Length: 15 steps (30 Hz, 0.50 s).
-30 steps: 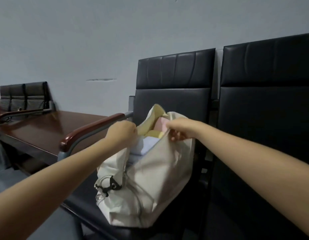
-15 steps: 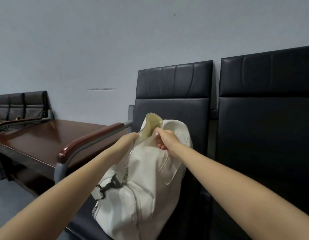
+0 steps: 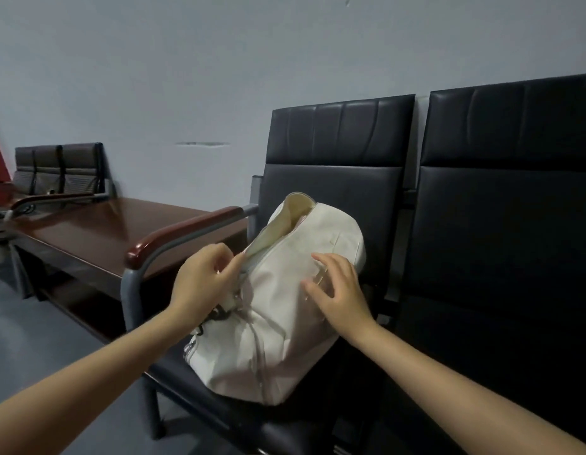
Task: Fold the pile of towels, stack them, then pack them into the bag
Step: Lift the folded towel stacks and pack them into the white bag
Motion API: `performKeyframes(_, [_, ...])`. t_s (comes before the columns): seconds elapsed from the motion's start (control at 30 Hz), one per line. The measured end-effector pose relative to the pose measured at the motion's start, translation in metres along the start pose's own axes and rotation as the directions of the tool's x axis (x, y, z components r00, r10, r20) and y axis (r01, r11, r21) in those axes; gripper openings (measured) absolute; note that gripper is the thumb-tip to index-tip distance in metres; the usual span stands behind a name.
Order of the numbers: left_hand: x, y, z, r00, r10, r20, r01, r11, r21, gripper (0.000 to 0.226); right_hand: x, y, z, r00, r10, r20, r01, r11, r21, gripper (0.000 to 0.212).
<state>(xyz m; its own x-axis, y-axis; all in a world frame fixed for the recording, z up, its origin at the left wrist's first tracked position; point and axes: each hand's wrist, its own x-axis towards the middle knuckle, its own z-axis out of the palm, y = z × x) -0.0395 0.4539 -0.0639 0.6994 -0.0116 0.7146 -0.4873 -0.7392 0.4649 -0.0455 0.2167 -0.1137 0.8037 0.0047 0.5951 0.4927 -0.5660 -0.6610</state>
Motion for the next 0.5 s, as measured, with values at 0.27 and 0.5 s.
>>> performKeyframes(0.27, [-0.032,-0.011,-0.01,0.931,-0.035,0.364,-0.108,0.924,0.366,0.03,-0.012,-0.035,-0.002,0.973,0.069,0.221,-0.035,0.988,-0.153,0.065])
performKeyframes(0.5, [-0.027,-0.004,-0.009,0.859,-0.283,0.427,0.107,0.914,0.391,0.036,-0.017,-0.049,-0.008,0.95,0.142,0.277,-0.082,0.972,-0.22,0.068])
